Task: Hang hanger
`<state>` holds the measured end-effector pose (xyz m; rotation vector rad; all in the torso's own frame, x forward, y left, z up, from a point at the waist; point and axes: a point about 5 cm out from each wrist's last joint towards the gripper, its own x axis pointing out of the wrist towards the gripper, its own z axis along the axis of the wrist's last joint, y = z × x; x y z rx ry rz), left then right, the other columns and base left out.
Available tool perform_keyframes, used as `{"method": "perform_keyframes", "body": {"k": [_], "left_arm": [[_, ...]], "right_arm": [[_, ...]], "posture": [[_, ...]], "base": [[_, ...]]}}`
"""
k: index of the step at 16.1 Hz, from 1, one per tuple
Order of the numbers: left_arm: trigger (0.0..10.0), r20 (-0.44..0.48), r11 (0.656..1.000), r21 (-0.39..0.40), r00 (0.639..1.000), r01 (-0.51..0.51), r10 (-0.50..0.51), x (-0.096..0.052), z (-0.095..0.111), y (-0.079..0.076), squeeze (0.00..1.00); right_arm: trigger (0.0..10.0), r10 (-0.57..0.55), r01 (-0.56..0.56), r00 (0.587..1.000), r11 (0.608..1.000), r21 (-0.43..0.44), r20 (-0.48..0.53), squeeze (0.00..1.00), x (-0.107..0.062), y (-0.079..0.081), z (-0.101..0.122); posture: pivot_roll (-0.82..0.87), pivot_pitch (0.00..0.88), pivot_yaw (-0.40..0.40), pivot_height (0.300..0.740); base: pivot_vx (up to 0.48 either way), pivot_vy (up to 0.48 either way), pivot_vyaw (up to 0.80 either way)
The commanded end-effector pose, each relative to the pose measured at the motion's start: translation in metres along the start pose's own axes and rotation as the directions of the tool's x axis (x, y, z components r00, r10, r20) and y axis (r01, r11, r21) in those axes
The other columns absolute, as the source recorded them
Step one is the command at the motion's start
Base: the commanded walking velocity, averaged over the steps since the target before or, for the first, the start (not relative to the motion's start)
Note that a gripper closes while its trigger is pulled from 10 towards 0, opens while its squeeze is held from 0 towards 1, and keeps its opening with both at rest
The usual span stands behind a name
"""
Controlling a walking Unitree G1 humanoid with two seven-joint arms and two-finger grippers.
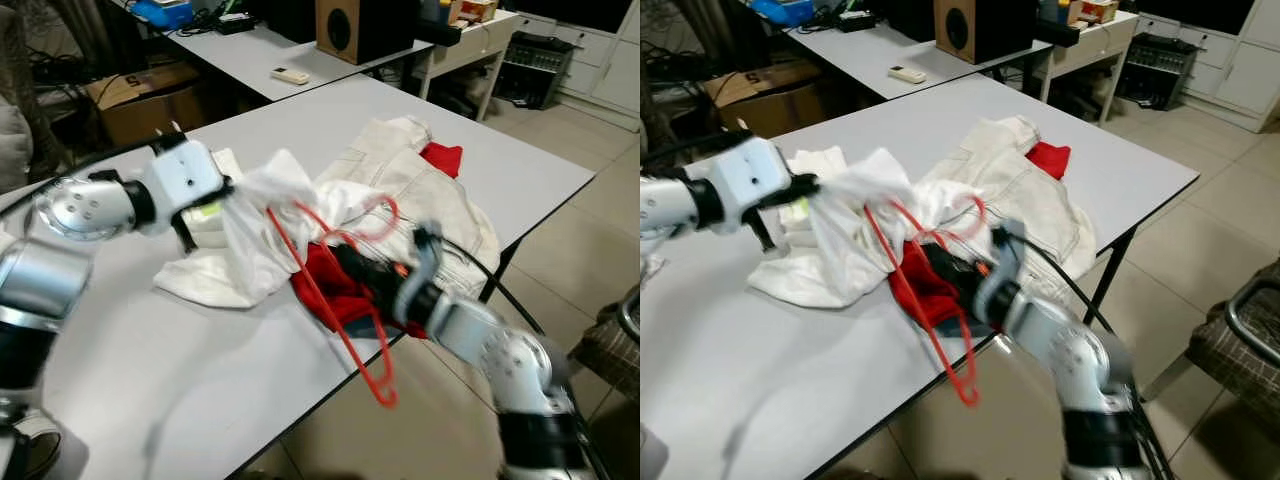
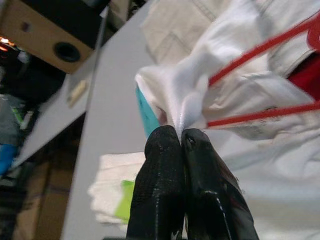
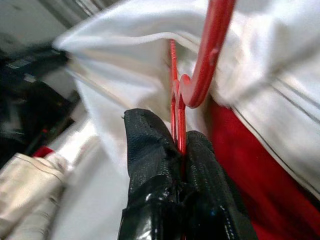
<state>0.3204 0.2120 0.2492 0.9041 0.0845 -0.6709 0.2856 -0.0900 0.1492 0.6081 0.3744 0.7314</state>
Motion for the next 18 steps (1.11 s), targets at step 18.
{"method": "perform_keyframes", "body": {"k": [18], "left_arm": [[0.0,0.099,0.894,0.019,0.889,0.447,-0.446,0.01,0.021,-0.071,0.0]], "right_arm": [[10.0,-0.03,-0.086,0.969,0.891,0.445,0.247,0.0,0.025,-0.008,0.005]], "posture": [[-0.13,0.0,0.082,0.719]], "base": [[0.0,0.0,0.0]]}}
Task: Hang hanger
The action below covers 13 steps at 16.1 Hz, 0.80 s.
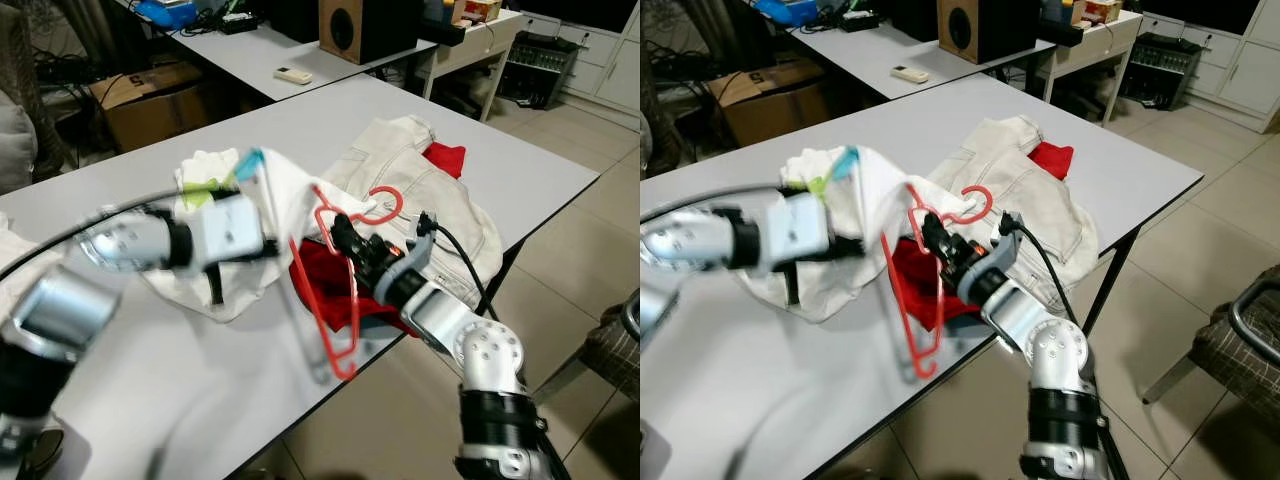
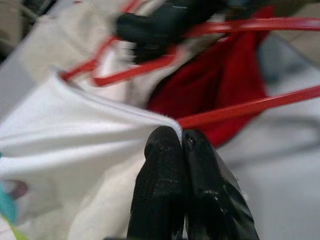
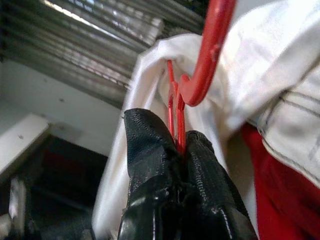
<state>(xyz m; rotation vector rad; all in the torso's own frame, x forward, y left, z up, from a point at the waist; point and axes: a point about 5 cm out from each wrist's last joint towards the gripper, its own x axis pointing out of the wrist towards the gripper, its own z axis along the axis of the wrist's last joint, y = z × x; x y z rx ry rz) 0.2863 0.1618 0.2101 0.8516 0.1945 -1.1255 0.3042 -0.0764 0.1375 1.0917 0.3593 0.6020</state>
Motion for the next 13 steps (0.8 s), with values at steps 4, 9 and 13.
{"method": "perform_keyframes", "body": {"k": [4,9,13], "left_arm": [[0.0,0.035,0.981,-0.11,0.987,0.158,-0.155,-0.003,0.002,-0.028,0.0],[0.0,0.087,0.946,-0.154,0.957,0.287,-0.276,-0.006,0.012,-0.046,0.0],[0.0,0.076,0.944,-0.14,0.954,0.3,-0.291,0.001,0.014,-0.048,0.0]], "right_arm": [[10.0,0.047,-0.081,0.978,0.983,0.164,0.201,0.0,0.022,0.01,0.018],[10.0,0.058,-0.116,0.968,0.966,0.231,0.245,0.0,0.042,0.022,0.015],[10.0,0.047,-0.153,0.952,0.929,0.338,0.302,0.0,0.053,0.028,0.019]], "posture": [[-0.1,0.0,0.066,0.719],[-0.1,0.0,0.065,0.719],[-0.1,0.0,0.063,0.719]], "base": [[0.0,0.0,0.0],[0.0,0.0,0.0],[0.0,0.0,0.0]]}}
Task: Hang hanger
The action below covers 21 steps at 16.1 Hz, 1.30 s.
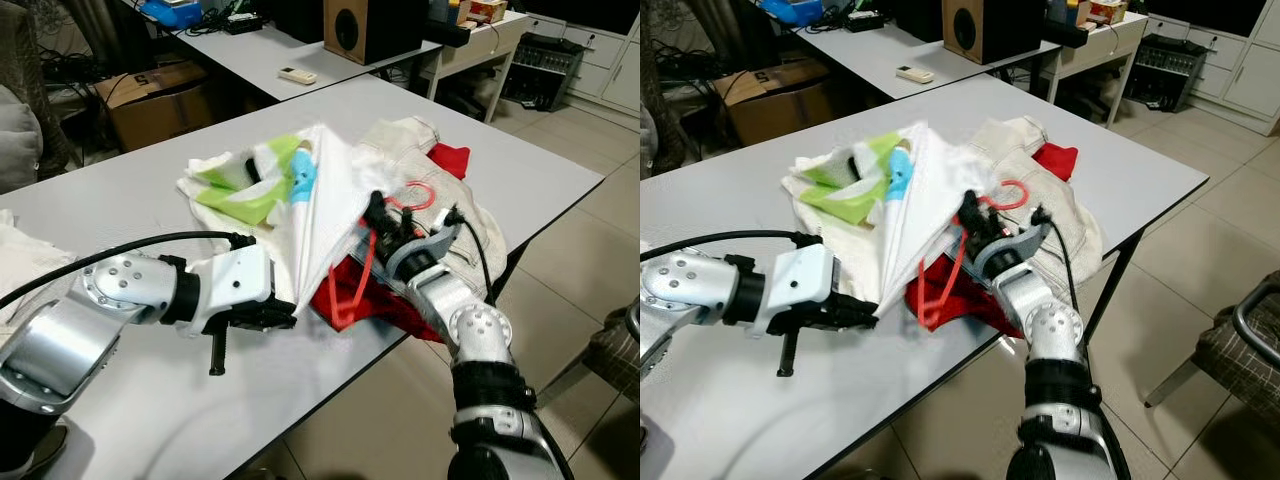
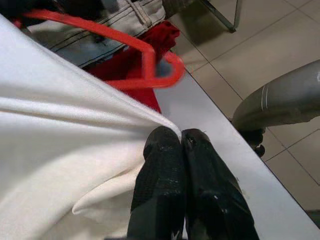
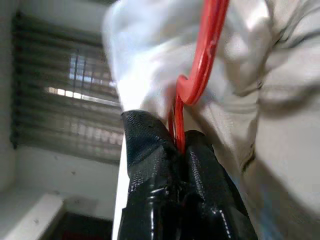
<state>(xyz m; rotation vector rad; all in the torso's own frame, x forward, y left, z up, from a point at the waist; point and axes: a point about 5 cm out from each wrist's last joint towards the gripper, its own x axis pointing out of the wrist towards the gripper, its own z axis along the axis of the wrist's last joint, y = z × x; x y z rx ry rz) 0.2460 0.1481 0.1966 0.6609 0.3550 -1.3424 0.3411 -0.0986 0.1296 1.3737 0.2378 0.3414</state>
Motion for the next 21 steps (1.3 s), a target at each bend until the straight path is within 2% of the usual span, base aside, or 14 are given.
{"method": "perform_keyframes", "body": {"k": [1,3,6,8,11,14,15,17,19,20,21], "left_arm": [[0.0,0.021,0.999,0.02,0.999,0.045,-0.045,0.007,0.006,-0.004,0.0],[0.0,0.042,0.999,0.032,0.999,0.032,-0.033,0.01,0.011,-0.001,0.0],[0.0,0.07,0.997,0.04,0.995,0.072,-0.074,0.017,0.015,-0.002,0.0],[0.0,0.217,0.991,0.018,0.967,0.136,-0.136,0.019,0.037,-0.006,0.0],[0.0,0.292,0.979,0.011,0.935,0.205,-0.199,0.019,0.05,-0.013,0.0],[0.0,0.424,0.992,-0.009,0.899,0.122,-0.107,0.014,0.071,0.004,0.0],[0.0,0.461,0.996,-0.026,0.885,0.087,-0.065,0.008,0.078,0.011,0.0],[0.0,0.492,0.999,-0.036,0.87,-0.01,0.026,-0.004,0.085,0.027,0.0],[0.0,0.467,0.995,-0.036,0.879,-0.09,0.097,-0.01,0.084,0.038,0.0],[0.0,0.42,0.985,-0.03,0.892,-0.172,0.168,-0.016,0.077,0.048,0.0],[0.0,0.401,0.978,-0.031,0.894,-0.206,0.2,-0.021,0.074,0.052,0.0]], "right_arm": [[10.0,0.146,-0.15,0.989,0.975,0.163,0.035,0.0,0.03,0.049,-0.033],[10.0,0.139,-0.148,0.989,0.971,0.189,0.058,0.0,0.034,0.051,-0.031],[10.0,0.159,-0.172,0.984,0.96,0.223,0.076,0.0,0.041,0.059,-0.03],[10.0,0.152,-0.162,0.986,0.97,0.181,0.066,0.0,0.046,0.06,-0.033],[10.0,0.145,-0.156,0.987,0.968,0.195,0.07,0.0,0.048,0.059,-0.034],[10.0,0.158,-0.154,0.987,0.983,0.1,-0.032,0.0,0.049,0.062,-0.05],[10.0,0.155,-0.154,0.984,0.988,0.024,-0.085,0.0,0.048,0.062,-0.057],[10.0,0.145,-0.151,0.981,0.988,-0.031,-0.132,0.0,0.044,0.062,-0.06],[10.0,0.155,-0.17,0.974,0.982,-0.082,-0.163,0.0,0.039,0.066,-0.058],[10.0,0.165,-0.199,0.965,0.967,-0.162,-0.204,0.0,0.032,0.071,-0.055],[10.0,0.169,-0.215,0.959,0.956,-0.198,-0.226,0.0,0.026,0.073,-0.053]], "posture": [[-0.1,0.0,0.063,0.719],[-0.1,0.0,0.063,0.719],[-0.09,0.0,0.058,0.719],[-0.09,0.0,0.057,0.719],[-0.09,0.0,0.051,0.719],[-0.08,0.0,0.045,0.719],[-0.08,0.0,0.045,0.719],[-0.08,0.0,0.05,0.719],[-0.08,0.0,0.053,0.719],[-0.08,0.0,0.057,0.719],[-0.09,0.0,0.063,0.719]], "base": [[0.0,0.0,0.0],[0.0,0.0,0.0],[0.0,0.0,0.0],[0.0,0.0,0.0],[0.0,0.0,0.0],[0.0,0.0,0.0],[0.0,0.0,0.0],[0.0,0.0,0.0],[0.0,0.0,0.0],[0.0,0.0,0.0],[0.0,0.0,0.0]]}}
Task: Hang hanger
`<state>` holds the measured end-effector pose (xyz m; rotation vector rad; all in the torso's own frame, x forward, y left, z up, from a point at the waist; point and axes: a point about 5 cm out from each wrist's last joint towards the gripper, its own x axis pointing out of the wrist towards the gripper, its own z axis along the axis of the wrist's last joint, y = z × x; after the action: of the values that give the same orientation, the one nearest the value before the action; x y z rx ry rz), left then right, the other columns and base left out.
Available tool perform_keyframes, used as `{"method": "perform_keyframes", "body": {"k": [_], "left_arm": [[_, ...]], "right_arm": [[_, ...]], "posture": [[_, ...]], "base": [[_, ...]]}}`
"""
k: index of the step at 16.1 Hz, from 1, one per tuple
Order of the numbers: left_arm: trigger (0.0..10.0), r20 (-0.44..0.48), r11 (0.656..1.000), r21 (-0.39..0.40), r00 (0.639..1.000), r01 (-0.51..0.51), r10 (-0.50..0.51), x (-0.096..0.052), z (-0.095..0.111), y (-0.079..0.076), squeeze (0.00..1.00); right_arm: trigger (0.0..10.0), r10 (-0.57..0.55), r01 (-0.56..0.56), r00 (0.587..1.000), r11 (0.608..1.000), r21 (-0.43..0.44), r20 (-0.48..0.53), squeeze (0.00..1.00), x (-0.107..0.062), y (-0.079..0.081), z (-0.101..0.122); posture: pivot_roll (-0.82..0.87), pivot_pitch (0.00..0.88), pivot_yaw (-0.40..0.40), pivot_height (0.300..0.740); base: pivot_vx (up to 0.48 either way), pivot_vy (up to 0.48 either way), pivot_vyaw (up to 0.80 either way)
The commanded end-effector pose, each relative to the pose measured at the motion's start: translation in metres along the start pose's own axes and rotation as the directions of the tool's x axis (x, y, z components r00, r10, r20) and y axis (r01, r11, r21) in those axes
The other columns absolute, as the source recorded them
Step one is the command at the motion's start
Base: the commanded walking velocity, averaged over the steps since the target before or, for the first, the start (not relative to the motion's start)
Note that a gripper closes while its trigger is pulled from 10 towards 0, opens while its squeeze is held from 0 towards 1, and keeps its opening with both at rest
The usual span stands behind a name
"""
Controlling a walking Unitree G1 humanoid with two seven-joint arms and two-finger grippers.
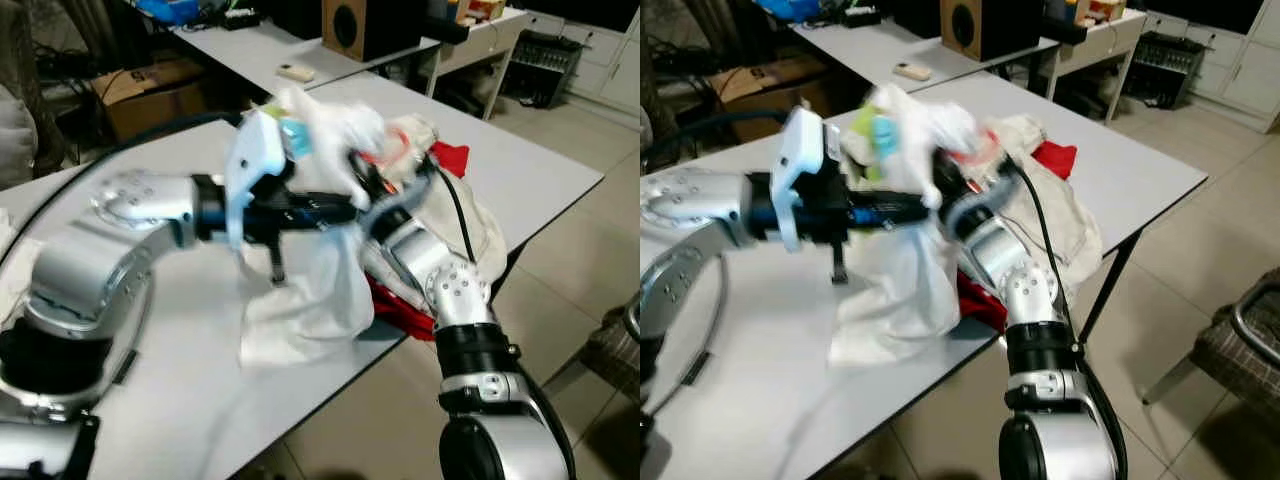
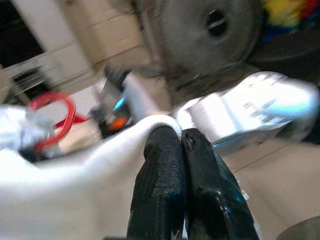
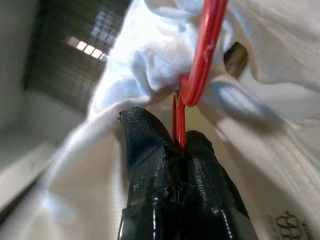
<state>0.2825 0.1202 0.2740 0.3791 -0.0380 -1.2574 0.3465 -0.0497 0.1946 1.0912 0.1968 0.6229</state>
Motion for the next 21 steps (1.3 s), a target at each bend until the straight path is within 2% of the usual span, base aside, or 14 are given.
{"method": "perform_keyframes", "body": {"k": [1,4,6,7,8,9,10,11,12,13,17,18,20,21], "left_arm": [[0.0,-0.013,0.994,0.037,0.995,-0.099,0.1,-0.012,0.004,0.015,0.0],[0.0,0.017,0.959,0.05,0.96,-0.28,0.279,-0.023,0.012,0.043,0.0],[0.0,0.005,0.923,0.076,0.926,-0.377,0.378,-0.028,0.013,0.058,0.0],[1.7,0.014,0.919,0.071,0.921,-0.389,0.389,-0.032,0.016,0.061,0.0],[8.4,0.012,0.937,0.063,0.94,-0.342,0.342,-0.032,0.017,0.056,0.0],[10.0,0.001,0.954,0.052,0.956,-0.294,0.294,-0.03,0.016,0.05,0.0],[10.0,-0.034,0.98,0.027,0.979,-0.198,0.199,-0.029,0.01,0.035,0.0],[10.0,-0.051,0.984,0.003,0.983,-0.178,0.178,-0.031,0.007,0.031,0.93],[10.0,-0.061,0.985,-0.012,0.984,-0.17,0.169,-0.032,0.005,0.028,0.93],[10.0,-0.074,0.986,-0.024,0.984,-0.166,0.164,-0.036,0.003,0.026,1.0],[10.0,-0.025,0.993,-0.115,0.999,-0.031,0.029,-0.043,0.015,0.011,1.0],[10.0,-0.055,0.99,-0.137,0.998,0.025,-0.033,-0.046,0.012,0.003,1.0],[10.0,-0.087,0.99,-0.125,0.995,-0.058,0.047,-0.051,0.005,0.007,1.0],[10.0,-0.102,0.97,-0.108,0.973,-0.217,0.206,-0.057,-0.003,0.019,1.0]], "right_arm": [[10.0,0.049,-0.048,0.997,0.999,0.011,-0.055,0.0,-0.008,0.012,-0.014],[10.0,0.047,-0.06,0.99,0.994,-0.092,-0.137,0.0,-0.037,0.011,-0.015],[10.0,0.017,-0.027,0.99,0.997,-0.07,-0.137,0.0,-0.045,0.007,-0.016],[10.0,-0.006,-0.001,0.992,0.998,-0.06,-0.122,0.0,-0.047,0.002,-0.014],[10.0,-0.023,0.017,0.995,0.998,-0.062,-0.102,0.0,-0.05,0.0,-0.01],[10.0,-0.029,0.023,0.995,0.998,-0.064,-0.094,0.0,-0.051,-0.001,-0.009],[10.0,-0.026,0.022,0.998,0.998,-0.057,-0.064,0.0,-0.052,-0.002,-0.005],[10.0,-0.039,0.036,0.998,0.998,-0.06,-0.042,0.0,-0.053,-0.004,-0.002],[10.0,-0.049,0.048,0.998,0.997,-0.063,-0.029,0.0,-0.055,-0.006,0.0],[10.0,-0.06,0.059,0.998,0.996,-0.073,-0.019,0.0,-0.057,-0.007,0.002],[10.0,-0.064,0.062,0.998,0.994,-0.088,-0.024,0.0,-0.065,-0.011,0.003],[10.0,-0.074,0.072,0.997,0.993,-0.09,-0.014,0.0,-0.066,-0.012,0.004],[10.0,-0.095,0.092,0.995,0.99,-0.106,-0.022,0.0,-0.066,-0.013,0.004],[10.0,-0.099,0.095,0.995,0.988,-0.121,-0.029,0.0,-0.065,-0.014,0.004]], "posture": [[-0.09,0.0,0.065,0.719],[-0.11,0.0,0.077,0.719],[-0.12,0.0,0.084,0.719],[-0.13,0.0,0.091,0.719],[-0.13,0.0,0.09,0.719],[-0.13,0.0,0.09,0.719],[-0.13,0.0,0.089,0.719],[-0.13,0.0,0.089,0.719],[-0.12,0.0,0.081,0.719],[-0.11,0.0,0.077,0.719],[-0.11,0.0,0.073,0.719],[-0.11,0.0,0.071,0.719],[-0.09,0.0,0.057,0.719],[-0.08,0.0,0.051,0.719]], "base": [[0.0,0.0,0.0],[0.0,0.0,0.0],[0.0,0.0,0.0],[0.0,0.0,0.0],[0.0,0.0,0.0],[0.0,0.0,0.0],[0.0,0.0,0.0],[0.0,0.0,0.0],[0.0,0.0,0.0],[0.0,0.0,0.0],[0.0,0.0,0.0],[0.0,0.0,0.0],[0.0,0.0,0.0],[0.0,0.0,0.0]]}}
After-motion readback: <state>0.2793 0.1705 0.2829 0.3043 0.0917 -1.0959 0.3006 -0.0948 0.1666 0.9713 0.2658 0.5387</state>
